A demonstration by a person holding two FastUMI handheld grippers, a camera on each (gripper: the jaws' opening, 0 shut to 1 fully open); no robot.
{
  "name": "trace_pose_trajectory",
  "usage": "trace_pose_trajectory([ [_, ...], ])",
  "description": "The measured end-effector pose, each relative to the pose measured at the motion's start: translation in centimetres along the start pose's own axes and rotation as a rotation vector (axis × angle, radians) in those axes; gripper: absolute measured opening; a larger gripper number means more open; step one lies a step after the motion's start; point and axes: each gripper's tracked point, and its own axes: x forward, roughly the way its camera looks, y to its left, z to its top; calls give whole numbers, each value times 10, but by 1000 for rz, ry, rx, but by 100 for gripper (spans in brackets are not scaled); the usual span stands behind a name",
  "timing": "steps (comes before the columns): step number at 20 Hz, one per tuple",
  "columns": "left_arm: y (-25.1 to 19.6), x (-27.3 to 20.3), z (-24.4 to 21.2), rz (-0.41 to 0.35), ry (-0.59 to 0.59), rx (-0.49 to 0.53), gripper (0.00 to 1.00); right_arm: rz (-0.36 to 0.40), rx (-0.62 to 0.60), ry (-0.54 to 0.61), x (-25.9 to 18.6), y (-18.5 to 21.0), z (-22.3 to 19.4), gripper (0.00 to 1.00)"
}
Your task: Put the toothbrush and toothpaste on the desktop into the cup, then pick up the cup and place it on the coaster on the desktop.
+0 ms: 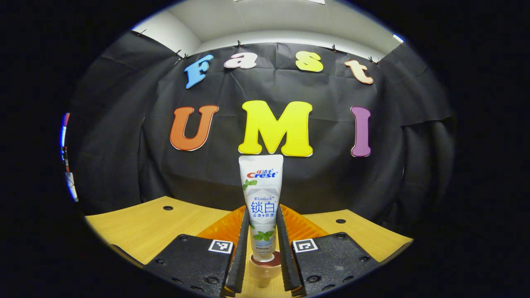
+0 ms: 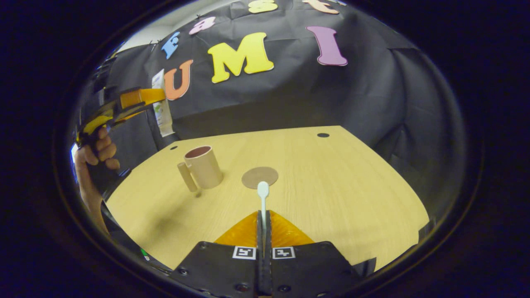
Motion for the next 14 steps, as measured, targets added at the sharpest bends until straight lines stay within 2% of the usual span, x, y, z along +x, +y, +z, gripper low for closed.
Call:
trace_pose_trajectory([
  [3, 3, 21, -12, 3, 15, -1, 38, -8, 20, -31, -10, -9, 11, 0],
  [9, 1, 47, -49, -25, 75, -70, 39, -21, 51, -19, -11, -28, 2, 0],
  [14, 0, 51, -85, -30, 137, -51, 40, -21, 70, -20, -9, -31, -1, 0],
])
